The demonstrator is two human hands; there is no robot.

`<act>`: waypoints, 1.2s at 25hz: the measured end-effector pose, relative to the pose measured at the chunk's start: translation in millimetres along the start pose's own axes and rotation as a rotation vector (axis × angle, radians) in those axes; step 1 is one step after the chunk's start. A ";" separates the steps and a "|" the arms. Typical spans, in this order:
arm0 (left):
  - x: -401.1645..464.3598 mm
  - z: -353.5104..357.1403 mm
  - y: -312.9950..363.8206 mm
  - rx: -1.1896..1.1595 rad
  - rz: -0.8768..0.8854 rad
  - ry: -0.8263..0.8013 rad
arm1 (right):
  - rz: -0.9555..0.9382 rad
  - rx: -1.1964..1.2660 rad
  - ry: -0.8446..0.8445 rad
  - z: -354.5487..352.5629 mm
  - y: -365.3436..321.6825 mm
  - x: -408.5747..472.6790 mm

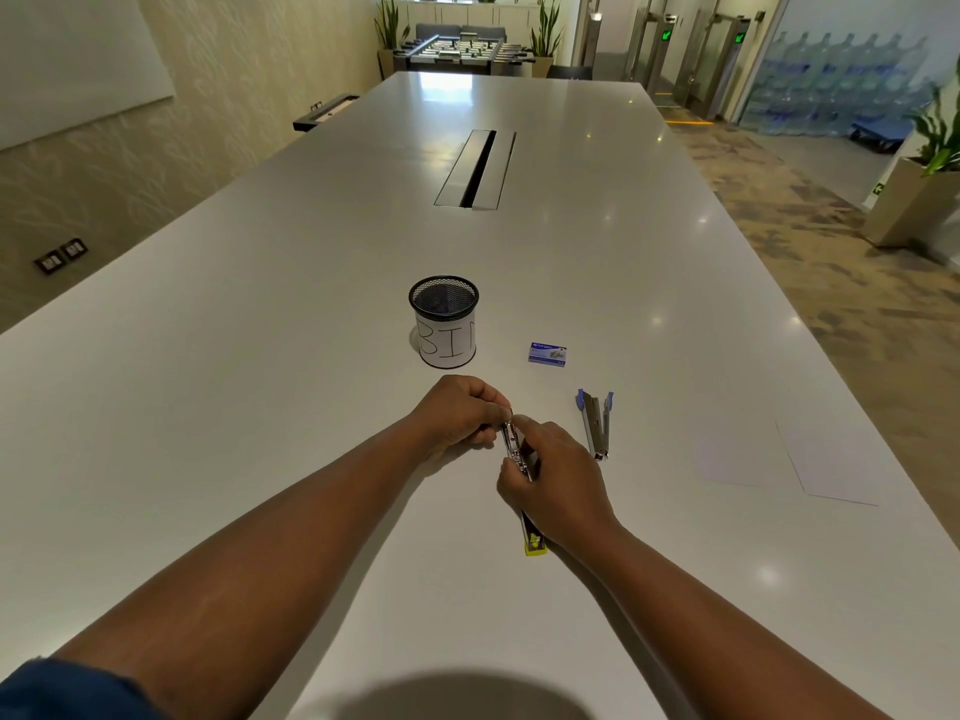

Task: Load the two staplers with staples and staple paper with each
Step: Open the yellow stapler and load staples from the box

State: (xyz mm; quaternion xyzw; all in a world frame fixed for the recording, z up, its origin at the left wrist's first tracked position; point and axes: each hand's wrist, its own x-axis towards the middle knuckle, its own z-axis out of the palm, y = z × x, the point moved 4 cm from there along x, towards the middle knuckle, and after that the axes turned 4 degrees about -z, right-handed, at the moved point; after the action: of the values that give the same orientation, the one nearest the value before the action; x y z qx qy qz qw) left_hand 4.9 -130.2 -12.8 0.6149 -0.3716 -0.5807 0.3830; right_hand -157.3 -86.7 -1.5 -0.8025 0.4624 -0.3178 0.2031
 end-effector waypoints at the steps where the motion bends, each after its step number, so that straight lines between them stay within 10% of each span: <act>1: 0.5 0.3 0.0 -0.004 -0.005 0.006 | -0.009 -0.014 -0.029 0.9 -0.4 2.3; 30: -13.5 3.0 7.7 0.122 0.086 0.023 | 0.105 0.072 -0.030 0.0 7.4 4.7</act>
State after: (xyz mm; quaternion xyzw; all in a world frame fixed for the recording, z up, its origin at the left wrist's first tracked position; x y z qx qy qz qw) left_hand 1.2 -121.5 -0.2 0.6272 -0.4280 -0.5329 0.3735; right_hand -160.1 -94.4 -4.6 -0.7740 0.4890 -0.3111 0.2550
